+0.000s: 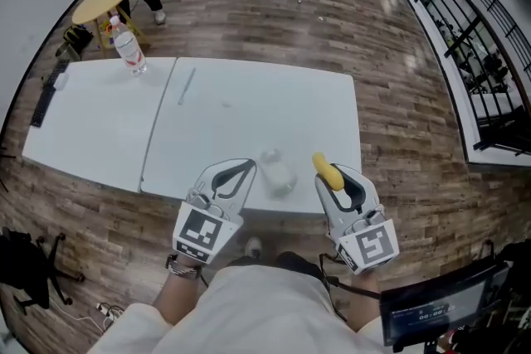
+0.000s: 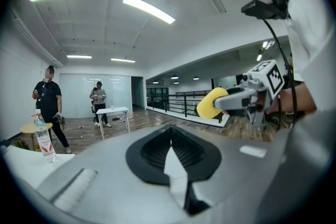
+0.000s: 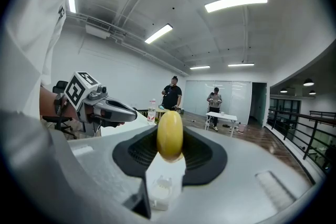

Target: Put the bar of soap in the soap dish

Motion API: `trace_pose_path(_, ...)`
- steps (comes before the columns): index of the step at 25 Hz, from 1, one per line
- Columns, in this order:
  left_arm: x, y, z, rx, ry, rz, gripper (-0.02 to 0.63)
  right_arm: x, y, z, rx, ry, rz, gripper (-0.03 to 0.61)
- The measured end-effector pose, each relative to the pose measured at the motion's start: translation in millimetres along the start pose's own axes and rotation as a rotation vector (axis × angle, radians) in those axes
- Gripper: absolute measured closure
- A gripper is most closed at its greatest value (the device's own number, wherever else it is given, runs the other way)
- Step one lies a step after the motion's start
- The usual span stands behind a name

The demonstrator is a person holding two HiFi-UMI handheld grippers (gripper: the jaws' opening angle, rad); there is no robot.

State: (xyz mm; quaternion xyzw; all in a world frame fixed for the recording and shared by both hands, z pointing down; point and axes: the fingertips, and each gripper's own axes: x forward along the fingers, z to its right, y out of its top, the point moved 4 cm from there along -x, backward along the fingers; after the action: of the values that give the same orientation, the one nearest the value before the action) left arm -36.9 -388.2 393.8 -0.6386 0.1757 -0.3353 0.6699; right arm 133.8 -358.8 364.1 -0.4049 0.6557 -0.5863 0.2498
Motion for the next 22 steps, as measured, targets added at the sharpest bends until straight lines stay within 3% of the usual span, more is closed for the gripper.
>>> trace_pose_path(22, 35, -13, -10, -0.080, 0.049, -0.074, 0.606, 39, -18, 27, 0.009, 0.121, -0.056, 0.457)
